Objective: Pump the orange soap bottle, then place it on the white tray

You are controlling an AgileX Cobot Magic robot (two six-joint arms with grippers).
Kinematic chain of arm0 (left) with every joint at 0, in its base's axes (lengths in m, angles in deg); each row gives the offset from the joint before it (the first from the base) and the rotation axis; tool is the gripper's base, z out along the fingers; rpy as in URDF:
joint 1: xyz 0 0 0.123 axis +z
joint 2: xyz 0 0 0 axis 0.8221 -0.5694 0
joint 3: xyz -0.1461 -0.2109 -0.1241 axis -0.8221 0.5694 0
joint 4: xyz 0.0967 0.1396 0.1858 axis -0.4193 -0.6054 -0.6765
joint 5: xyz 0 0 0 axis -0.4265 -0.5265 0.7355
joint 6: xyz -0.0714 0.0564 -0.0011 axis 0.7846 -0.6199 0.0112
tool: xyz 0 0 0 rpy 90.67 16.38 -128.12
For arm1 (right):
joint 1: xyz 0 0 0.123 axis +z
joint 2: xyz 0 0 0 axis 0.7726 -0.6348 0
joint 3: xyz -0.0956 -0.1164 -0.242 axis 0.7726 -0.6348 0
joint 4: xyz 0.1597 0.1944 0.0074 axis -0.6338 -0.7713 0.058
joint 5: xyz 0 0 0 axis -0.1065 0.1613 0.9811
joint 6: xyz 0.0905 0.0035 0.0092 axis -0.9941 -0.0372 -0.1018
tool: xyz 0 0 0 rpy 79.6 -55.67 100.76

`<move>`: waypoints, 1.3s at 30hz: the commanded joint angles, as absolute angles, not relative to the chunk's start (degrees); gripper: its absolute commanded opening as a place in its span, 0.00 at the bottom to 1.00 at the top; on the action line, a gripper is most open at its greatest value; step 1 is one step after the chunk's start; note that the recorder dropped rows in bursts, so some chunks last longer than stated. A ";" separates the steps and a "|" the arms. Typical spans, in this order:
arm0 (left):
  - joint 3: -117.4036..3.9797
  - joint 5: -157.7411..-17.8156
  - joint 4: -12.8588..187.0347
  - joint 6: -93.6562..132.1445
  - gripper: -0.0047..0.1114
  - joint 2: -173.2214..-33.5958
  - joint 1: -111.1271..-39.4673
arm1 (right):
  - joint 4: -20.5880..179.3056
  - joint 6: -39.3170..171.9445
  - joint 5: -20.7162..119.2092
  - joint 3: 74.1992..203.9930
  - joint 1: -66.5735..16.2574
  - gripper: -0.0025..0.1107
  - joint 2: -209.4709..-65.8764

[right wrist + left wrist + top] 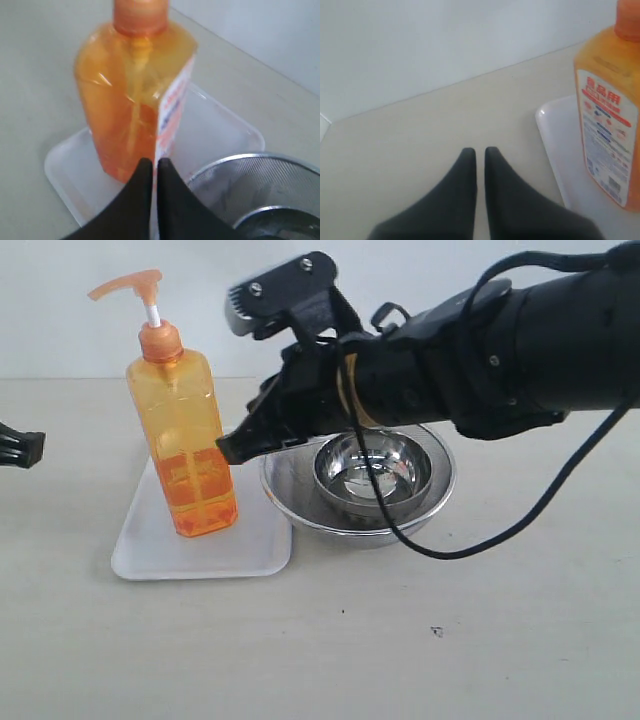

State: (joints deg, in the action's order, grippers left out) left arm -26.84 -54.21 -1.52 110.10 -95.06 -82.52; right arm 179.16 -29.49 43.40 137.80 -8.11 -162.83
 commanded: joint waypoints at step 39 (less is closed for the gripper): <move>-48.93 -142.59 7.74 85.57 0.08 -137.75 -44.31 | 172.48 -6.19 31.01 150.80 -13.47 0.02 -173.95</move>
